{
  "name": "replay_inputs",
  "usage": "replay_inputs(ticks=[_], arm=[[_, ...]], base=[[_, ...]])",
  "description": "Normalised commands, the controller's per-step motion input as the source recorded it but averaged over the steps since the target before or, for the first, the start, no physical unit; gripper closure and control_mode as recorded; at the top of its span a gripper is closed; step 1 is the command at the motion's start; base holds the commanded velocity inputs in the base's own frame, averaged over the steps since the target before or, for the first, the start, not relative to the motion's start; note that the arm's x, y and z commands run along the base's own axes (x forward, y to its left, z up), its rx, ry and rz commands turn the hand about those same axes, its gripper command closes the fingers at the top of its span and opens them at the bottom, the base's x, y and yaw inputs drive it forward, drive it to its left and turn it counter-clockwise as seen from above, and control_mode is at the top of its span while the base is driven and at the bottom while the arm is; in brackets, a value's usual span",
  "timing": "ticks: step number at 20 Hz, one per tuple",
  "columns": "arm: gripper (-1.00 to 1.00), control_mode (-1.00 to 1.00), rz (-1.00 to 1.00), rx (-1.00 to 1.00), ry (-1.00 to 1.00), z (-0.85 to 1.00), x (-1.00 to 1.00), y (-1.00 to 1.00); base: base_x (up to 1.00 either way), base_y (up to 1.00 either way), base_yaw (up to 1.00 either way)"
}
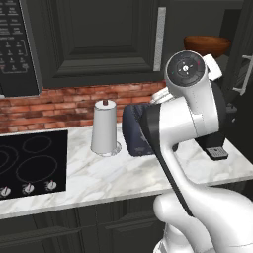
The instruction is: Move the bowls from the cabinet to the plates on the dining table.
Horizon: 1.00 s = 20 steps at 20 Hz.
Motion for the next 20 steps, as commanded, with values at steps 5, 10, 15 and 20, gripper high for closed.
replay_inputs(ticks=[5, 10, 15, 20], arm=[[-1.0, -1.0, 0.0, -0.06, 0.0, 0.0, 0.35, -0.35], [-1.0, -1.0, 0.0, -0.05, 0.0, -0.05, 0.38, -0.36], [-1.0, -1.0, 0.0, -0.09, 0.01, -0.15, 0.46, -0.18], [-1.0, -1.0, 0.0, -0.11, 0.02, -0.16, 0.5, -0.12]], base=[[0.0, 0.0, 0.0], [0.0, 0.0, 0.0], [0.0, 0.0, 0.0], [0.0, 0.0, 0.0]])
